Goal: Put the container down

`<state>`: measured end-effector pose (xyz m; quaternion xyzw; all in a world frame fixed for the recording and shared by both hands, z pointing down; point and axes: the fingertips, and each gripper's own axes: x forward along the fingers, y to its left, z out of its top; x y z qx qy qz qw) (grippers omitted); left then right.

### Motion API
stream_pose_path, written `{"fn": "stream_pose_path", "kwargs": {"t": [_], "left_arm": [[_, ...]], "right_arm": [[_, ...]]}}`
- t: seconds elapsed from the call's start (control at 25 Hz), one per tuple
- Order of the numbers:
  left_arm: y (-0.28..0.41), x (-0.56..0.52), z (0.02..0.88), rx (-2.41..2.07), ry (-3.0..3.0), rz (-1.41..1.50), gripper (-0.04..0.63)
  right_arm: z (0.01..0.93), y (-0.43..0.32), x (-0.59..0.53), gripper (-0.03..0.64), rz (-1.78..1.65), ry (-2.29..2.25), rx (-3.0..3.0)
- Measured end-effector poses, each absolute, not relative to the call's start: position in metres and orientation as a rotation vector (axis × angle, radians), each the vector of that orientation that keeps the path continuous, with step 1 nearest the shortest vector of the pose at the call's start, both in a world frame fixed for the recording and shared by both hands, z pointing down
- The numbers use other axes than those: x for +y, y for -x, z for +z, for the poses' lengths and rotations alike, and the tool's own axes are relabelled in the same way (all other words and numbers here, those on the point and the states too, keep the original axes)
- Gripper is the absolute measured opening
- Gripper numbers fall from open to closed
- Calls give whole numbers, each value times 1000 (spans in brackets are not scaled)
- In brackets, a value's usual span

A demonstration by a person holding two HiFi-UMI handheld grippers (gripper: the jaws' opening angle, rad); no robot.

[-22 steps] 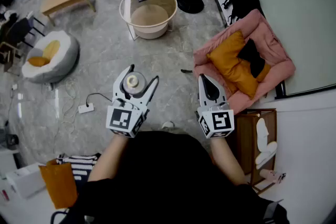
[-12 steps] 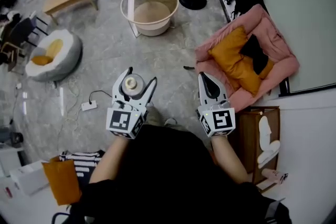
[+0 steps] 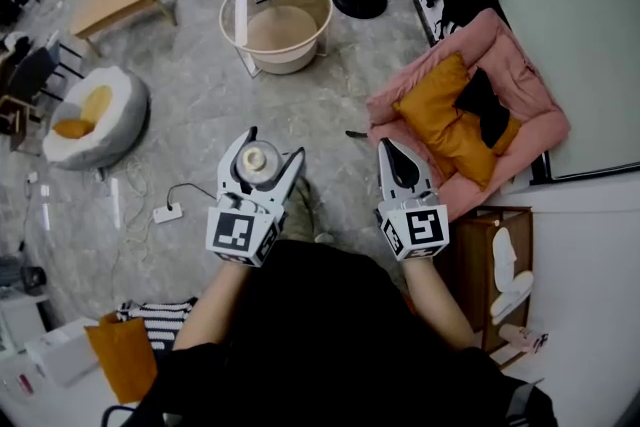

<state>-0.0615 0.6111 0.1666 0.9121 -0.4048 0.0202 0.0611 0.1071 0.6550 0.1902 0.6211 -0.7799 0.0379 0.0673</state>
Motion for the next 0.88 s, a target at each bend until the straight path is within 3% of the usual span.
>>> {"fn": "stream_pose_path", "kwargs": {"t": [0.88], "left_arm": [[43, 296, 175, -1141, -2787, 77, 350]], "right_arm": [[182, -137, 346, 21, 156, -1920, -2210]]}}
